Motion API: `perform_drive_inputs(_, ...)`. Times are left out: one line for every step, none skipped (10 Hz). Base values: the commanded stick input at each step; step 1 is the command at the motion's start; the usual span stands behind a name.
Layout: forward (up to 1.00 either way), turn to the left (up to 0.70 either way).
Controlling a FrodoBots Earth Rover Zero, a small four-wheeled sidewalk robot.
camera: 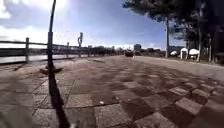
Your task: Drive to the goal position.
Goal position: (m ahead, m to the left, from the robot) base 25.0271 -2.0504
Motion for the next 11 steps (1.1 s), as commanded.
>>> perform_drive_inputs(1.0, 0.0)
perform_drive_inputs(1.0, 0.0)
perform_drive_inputs(1.0, 0.0)
perform_drive_inputs(1.0, 0.0)
perform_drive_inputs(1.0, 0.0)
perform_drive_inputs(1.0, 0.0)
perform_drive_inputs(1.0, 0.0)
perform_drive_inputs(1.0, 0.0)
perform_drive_inputs(1.0, 0.0)
perform_drive_inputs(1.0, 0.0)
perform_drive_inputs(1.0, 0.0)
